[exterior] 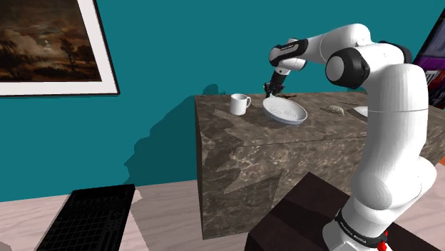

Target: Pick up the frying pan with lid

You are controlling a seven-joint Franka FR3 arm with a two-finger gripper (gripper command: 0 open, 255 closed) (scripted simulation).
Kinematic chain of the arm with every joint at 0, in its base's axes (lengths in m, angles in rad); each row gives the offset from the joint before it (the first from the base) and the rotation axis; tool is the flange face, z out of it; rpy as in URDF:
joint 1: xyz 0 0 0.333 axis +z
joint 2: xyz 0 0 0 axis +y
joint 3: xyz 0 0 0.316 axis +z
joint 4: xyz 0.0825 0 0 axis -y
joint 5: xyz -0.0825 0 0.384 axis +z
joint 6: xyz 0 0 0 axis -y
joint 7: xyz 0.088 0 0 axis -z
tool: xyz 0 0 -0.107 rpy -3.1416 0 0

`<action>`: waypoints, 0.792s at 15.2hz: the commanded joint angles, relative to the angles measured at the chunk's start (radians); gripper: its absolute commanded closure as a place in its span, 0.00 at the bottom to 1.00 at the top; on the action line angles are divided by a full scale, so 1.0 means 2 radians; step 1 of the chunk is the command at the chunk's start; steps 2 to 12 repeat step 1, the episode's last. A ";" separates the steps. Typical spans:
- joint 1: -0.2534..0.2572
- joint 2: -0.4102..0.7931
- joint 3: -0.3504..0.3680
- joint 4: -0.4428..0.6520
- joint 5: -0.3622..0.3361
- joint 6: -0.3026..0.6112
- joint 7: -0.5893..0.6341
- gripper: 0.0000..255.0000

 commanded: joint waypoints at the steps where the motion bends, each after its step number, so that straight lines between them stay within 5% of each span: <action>1: 0.000 -0.001 0.000 0.002 -0.001 -0.003 0.001 1.00; 12: 0.000 -0.001 0.000 0.002 -0.001 -0.003 0.001 1.00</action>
